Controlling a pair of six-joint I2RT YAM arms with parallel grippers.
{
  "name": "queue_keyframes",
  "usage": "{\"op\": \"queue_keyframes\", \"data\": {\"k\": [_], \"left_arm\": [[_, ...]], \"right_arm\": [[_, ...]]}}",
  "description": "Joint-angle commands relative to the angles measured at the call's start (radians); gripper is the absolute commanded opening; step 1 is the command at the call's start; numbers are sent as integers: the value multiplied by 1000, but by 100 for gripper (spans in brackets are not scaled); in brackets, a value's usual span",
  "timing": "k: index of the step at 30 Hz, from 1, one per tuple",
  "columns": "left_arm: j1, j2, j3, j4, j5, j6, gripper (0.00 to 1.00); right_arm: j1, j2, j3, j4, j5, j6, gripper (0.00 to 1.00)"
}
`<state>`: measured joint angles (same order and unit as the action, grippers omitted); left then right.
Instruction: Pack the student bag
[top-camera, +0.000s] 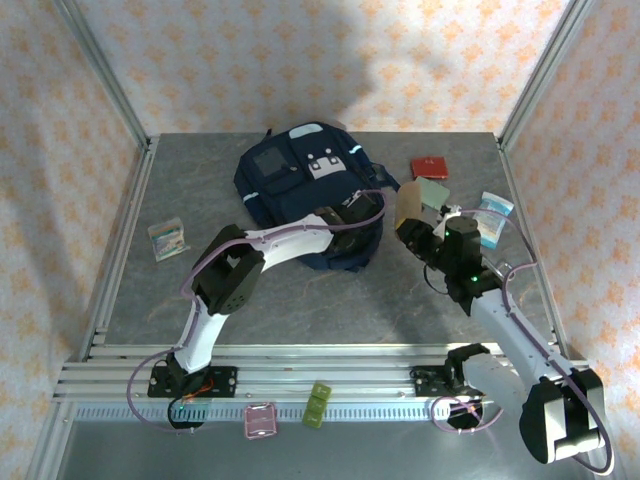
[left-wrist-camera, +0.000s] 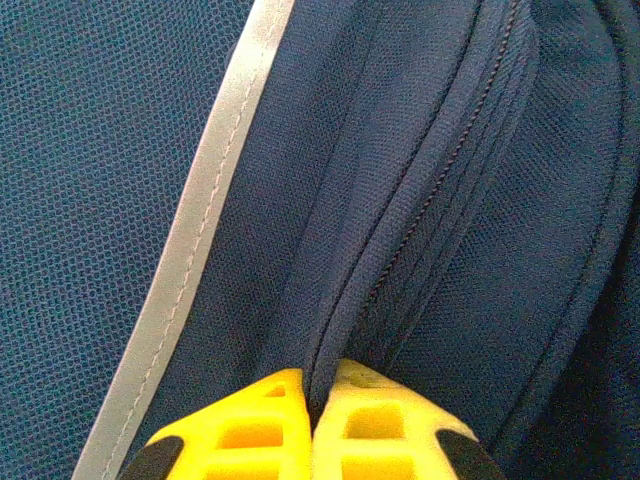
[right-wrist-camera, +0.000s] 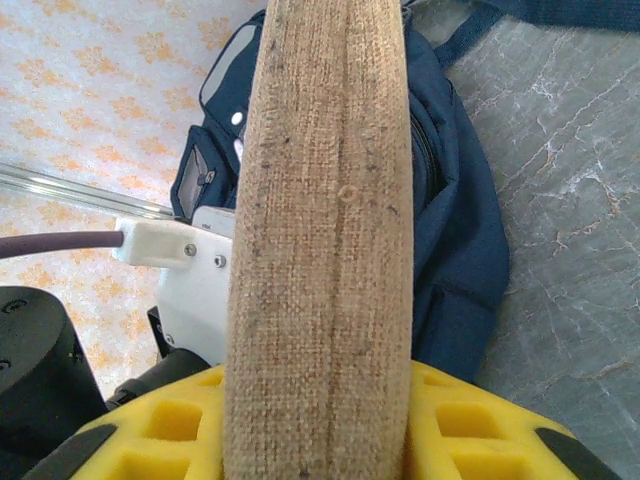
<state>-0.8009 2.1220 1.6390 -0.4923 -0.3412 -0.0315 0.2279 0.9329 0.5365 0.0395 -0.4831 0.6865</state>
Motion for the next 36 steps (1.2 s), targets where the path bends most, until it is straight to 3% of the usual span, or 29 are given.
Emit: {"op": "queue_keyframes", "data": {"k": [1, 9, 17, 26, 32, 36], "left_arm": [[32, -87, 61, -30, -41, 5, 0], [78, -252, 210, -63, -8, 4, 0], [98, -308, 265, -57, 8, -26, 0], [97, -342, 244, -31, 45, -74, 0], [97, -358, 251, -30, 57, -85, 0], [97, -371, 247, -29, 62, -94, 0]], "right_arm": [[-5, -2, -17, 51, -26, 8, 31], [2, 67, -42, 179, -192, 36, 31], [148, 329, 85, 390, -290, 91, 30], [160, 797, 420, 468, -371, 209, 30], [162, 1079, 677, 522, -359, 314, 31], [162, 1236, 885, 487, -330, 346, 40]]}}
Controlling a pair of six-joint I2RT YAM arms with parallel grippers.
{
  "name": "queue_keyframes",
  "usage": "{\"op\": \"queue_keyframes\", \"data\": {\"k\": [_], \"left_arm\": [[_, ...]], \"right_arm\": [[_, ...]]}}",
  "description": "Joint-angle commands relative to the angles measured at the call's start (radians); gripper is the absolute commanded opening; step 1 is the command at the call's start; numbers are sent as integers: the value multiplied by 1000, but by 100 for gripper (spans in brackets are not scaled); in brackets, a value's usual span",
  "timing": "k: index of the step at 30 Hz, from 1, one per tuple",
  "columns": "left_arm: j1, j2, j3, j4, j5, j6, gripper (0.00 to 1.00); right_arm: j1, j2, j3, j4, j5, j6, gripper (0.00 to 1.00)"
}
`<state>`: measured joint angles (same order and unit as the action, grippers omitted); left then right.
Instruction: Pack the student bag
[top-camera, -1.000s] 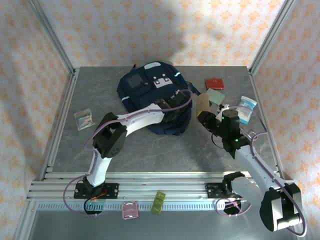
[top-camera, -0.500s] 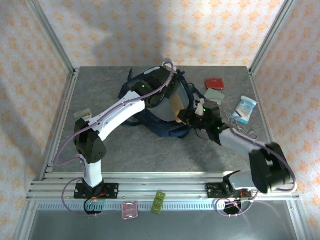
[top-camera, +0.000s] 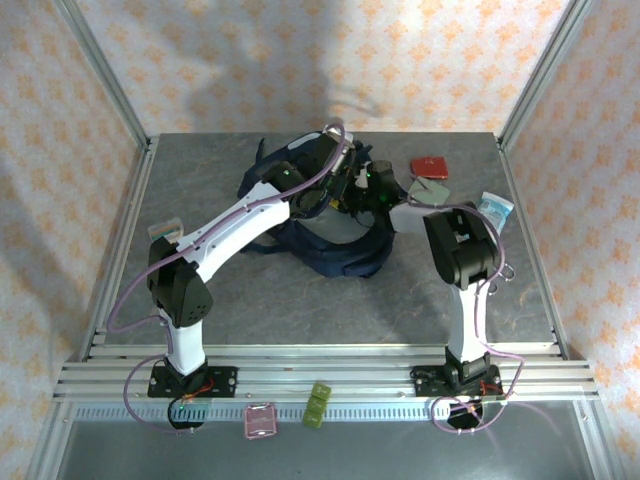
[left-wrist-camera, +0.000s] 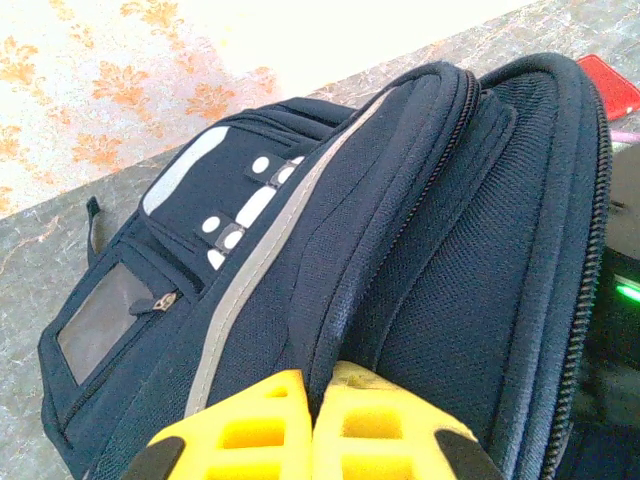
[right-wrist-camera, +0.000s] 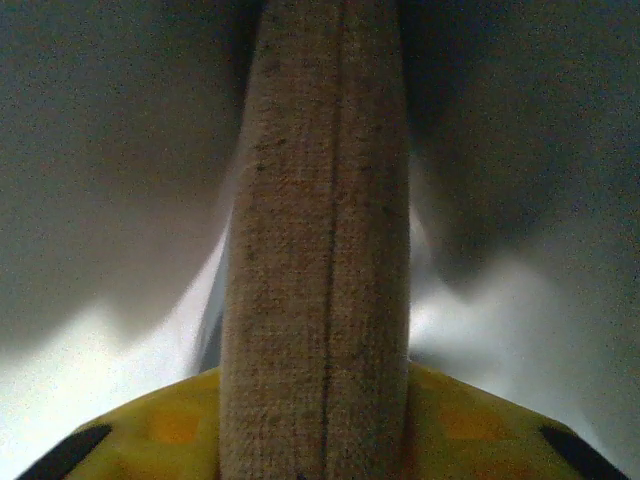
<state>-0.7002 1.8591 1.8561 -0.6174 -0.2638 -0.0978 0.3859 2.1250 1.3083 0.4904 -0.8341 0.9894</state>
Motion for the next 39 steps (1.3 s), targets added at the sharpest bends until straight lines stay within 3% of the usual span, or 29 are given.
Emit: {"op": "queue_keyframes", "data": {"k": [1, 3, 8, 18, 23, 27, 30, 34, 39], "left_arm": [[-4, -113, 23, 102, -14, -30, 0], [-3, -118, 11, 113, -13, -35, 0], [1, -106, -2, 108, -23, -47, 0], [16, -107, -73, 145, -3, -89, 0], [10, -109, -126, 171, 139, -154, 1], [5, -136, -215, 189, 170, -231, 40], [15, -225, -379, 295, 105, -268, 54], [80, -370, -619, 441, 175, -358, 59], [232, -435, -819, 489, 240, -465, 63]], "right_arm": [[6, 65, 150, 32, 30, 43, 45], [5, 98, 226, -67, 64, 28, 60], [4, -1, 144, -229, 94, -62, 71], [-21, -428, -297, -340, 125, -217, 71], [-26, -667, -425, -468, 241, -303, 68], [-53, -835, -534, -552, 364, -305, 67], [-54, -928, -592, -602, 458, -297, 66], [-54, -996, -665, -562, 472, -270, 66], [-44, -922, -663, -469, 393, -263, 65]]}}
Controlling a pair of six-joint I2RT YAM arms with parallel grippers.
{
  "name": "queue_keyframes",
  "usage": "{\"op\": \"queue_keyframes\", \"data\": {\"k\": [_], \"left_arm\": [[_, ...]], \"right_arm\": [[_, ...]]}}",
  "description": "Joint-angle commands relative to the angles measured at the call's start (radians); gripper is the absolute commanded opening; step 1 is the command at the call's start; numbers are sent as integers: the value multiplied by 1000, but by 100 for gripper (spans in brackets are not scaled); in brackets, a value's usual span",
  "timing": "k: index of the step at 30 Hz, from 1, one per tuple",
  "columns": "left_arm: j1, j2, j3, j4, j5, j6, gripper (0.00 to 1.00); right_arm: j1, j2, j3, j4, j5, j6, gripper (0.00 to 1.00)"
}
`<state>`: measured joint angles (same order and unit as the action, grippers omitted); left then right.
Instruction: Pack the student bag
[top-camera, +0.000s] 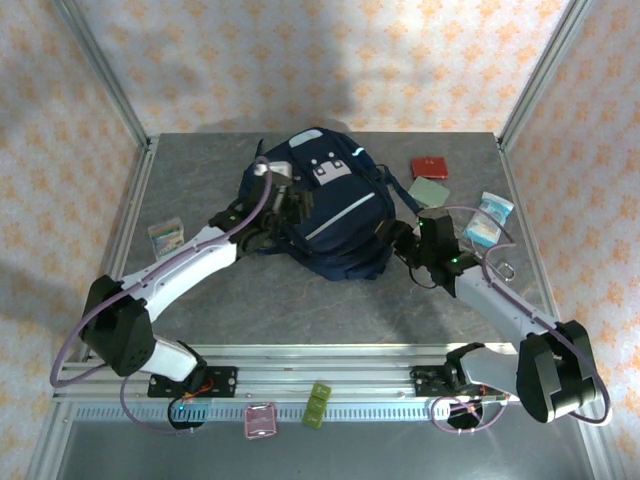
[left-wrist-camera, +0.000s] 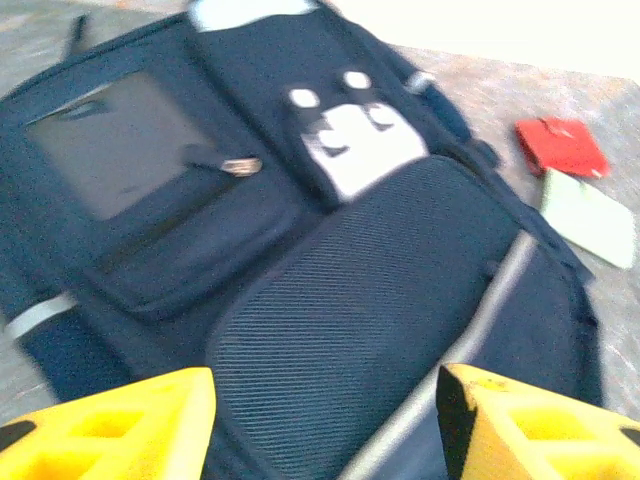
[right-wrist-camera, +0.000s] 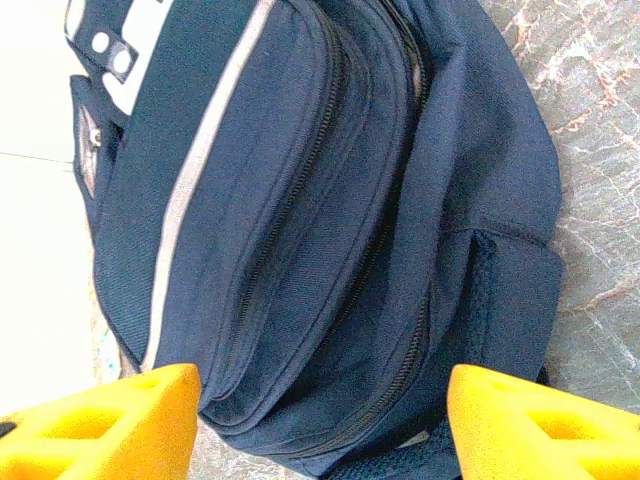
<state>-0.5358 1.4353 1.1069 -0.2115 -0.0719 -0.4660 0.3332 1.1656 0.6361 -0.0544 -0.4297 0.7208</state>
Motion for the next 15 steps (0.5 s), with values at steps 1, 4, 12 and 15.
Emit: {"op": "queue_keyframes", "data": {"k": [1, 4, 12, 15], "left_arm": [[97, -7, -93, 95, 74, -110, 64], [171, 33, -145, 140, 139, -152, 65], [237, 219, -126, 227, 185, -200, 68], [238, 276, -96, 273, 187, -194, 69]], "right_arm": [[10, 59, 17, 91, -18, 6, 65], [13, 127, 45, 126, -27, 5, 65], [15, 244, 97, 194, -33, 8, 64], [15, 272, 102, 212, -38, 10, 64]]}}
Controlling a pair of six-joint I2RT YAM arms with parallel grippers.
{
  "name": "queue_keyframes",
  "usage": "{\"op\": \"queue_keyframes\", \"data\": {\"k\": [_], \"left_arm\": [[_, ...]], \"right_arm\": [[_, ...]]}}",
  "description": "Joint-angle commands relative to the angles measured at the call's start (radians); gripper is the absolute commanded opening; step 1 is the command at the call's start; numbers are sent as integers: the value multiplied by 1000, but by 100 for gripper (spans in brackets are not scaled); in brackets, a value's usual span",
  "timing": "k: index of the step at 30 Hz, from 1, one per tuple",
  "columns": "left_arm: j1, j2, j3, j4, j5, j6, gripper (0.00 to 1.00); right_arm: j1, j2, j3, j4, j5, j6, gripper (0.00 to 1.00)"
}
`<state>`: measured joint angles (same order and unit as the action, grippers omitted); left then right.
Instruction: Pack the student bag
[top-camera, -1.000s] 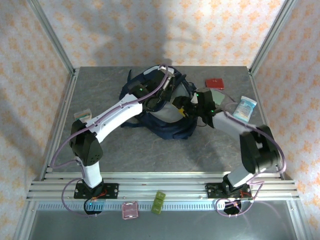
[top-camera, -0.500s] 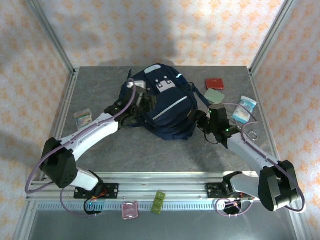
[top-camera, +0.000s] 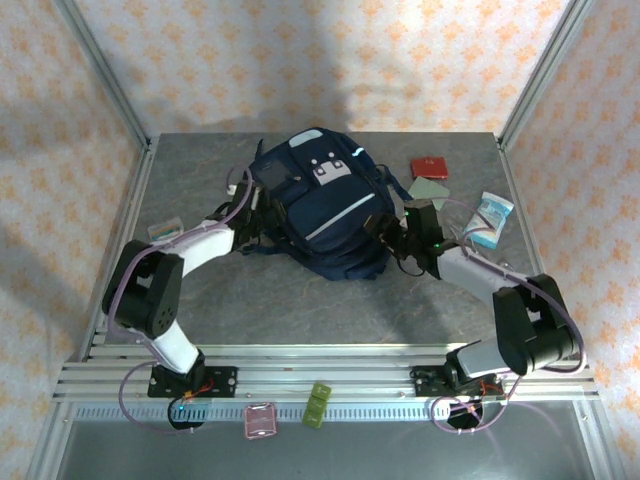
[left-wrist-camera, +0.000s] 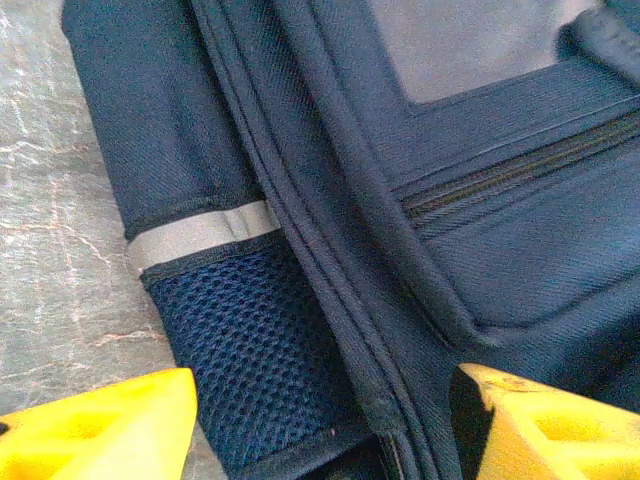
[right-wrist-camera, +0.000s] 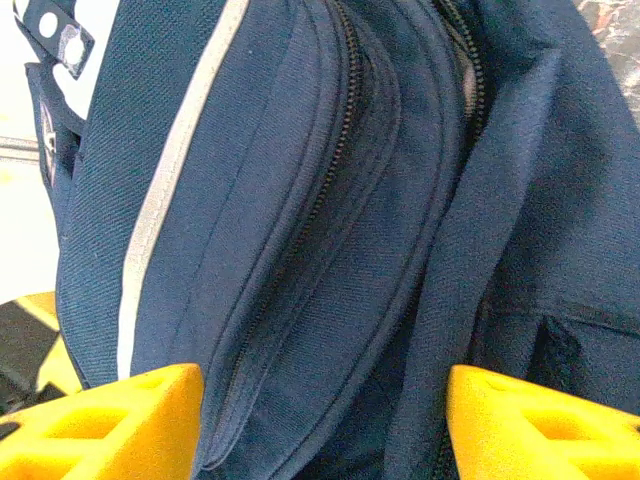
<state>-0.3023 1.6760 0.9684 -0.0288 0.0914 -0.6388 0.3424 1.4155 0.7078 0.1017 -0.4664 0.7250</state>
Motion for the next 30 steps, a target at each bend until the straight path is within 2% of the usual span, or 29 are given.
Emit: {"op": "queue_keyframes", "data": {"k": [1, 3, 5, 6, 8, 11, 21, 27, 30], "left_arm": [[5, 53, 55, 94, 19, -21, 69], [6, 90, 78, 110, 17, -17, 67], [6, 116, 90, 140, 40, -21, 58], [6, 126, 92, 154, 50, -24, 50], [9, 141, 105, 159, 67, -32, 23], [9, 138, 115, 152, 91, -32, 0], [16, -76, 26, 161, 193, -93, 0], [5, -204, -60, 195, 286, -205, 0], [-21, -240, -85, 218, 297, -246, 0]], "right_arm": [[6, 29, 32, 59, -1, 5, 64], [6, 36, 28, 73, -3, 7, 64], [7, 42, 23, 78, -2, 7, 64], [7, 47, 20, 81, -2, 6, 64], [6, 52, 11, 88, -4, 8, 63], [6, 59, 0, 98, -5, 9, 63], [6, 119, 59, 89, 9, -11, 62], [-23, 237, 227, 41, 41, -53, 61], [-36, 317, 341, 1, 50, -79, 61]]}}
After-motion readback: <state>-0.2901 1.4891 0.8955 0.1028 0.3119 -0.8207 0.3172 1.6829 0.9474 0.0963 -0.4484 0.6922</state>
